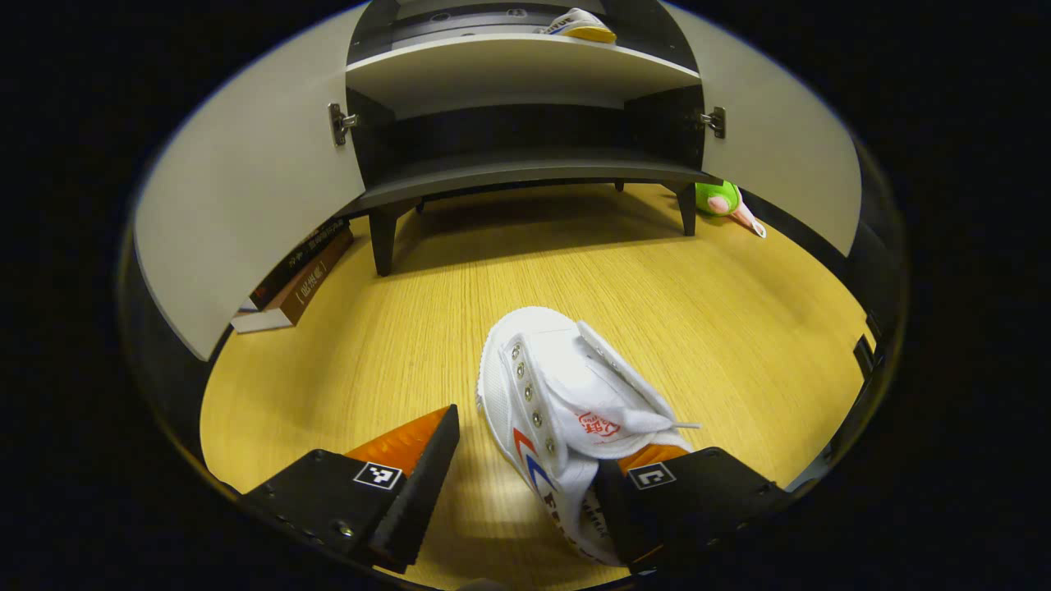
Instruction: Grab one shoe with the right hand and put it into the shoe cabinet, grab the other shoe with the left hand and put it into the shoe cabinet; then close the right door with the right hand and the left door with the left hand.
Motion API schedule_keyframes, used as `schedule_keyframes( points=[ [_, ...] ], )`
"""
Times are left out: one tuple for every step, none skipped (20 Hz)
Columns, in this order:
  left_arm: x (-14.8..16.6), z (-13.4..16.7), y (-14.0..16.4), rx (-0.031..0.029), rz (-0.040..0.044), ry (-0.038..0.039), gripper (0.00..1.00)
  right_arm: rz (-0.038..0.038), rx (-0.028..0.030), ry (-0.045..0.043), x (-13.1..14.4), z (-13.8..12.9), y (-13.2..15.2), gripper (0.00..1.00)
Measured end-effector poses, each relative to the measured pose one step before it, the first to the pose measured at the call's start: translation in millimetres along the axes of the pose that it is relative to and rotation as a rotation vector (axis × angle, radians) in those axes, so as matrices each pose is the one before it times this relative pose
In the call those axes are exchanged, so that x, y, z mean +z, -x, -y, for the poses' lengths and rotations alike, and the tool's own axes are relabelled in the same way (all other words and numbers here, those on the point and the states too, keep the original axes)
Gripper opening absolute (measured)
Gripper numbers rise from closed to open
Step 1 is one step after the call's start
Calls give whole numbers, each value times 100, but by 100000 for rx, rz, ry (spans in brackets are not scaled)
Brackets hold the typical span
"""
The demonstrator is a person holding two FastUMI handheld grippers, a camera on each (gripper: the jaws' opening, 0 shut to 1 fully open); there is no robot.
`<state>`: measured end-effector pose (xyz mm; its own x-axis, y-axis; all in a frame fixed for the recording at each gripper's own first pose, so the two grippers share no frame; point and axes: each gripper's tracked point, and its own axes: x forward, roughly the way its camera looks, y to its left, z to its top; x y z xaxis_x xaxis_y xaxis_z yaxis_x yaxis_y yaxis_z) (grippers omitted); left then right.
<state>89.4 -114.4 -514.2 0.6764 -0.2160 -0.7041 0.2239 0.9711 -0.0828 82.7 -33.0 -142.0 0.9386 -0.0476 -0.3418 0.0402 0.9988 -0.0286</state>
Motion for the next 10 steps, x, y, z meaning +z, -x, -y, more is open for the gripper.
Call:
schedule_keyframes(
  points=[
    [75, 76, 204, 1801, 73, -105, 68, -236, -15, -75, 33, 86, -238, 100],
    [151, -229, -362, 2046, 481, -1106, 59, 72, 625, -444, -41, -111, -176, 100],
    [-42, -474, -199, 2584, 190, -1062, 56, -453, 275, -219, -21, -103, -236, 100],
    [103, -347, 53, 2425, 366, -429, 36, -265, 865, -14, -205, -122, -182, 100],
    [-29, -626, 41, 3358, -77, -575, 37, -276, 272, 40, -55, -99, -155, 100],
    [-324, -104, 25, 893, -808, -235, 39, -258, 792, -56, -58, -18, -175, 100],
    [113, -233, 72, 466, 594, -781, 22, 339, 663, -388, 87, -146, -87, 100],
    [-14, 34, -62, -1149, -1316, -85, 8, 199, 597, -279, 74, -13, -64, 100],
    [173, -4, 163, -706, -522, 251, 8, 201, 616, -90, 14, -41, -24, 100],
    [-93, -89, 313, -515, -1904, 1362, 7, 308, 530, -92, 98, -12, 37, 100]
  ],
)
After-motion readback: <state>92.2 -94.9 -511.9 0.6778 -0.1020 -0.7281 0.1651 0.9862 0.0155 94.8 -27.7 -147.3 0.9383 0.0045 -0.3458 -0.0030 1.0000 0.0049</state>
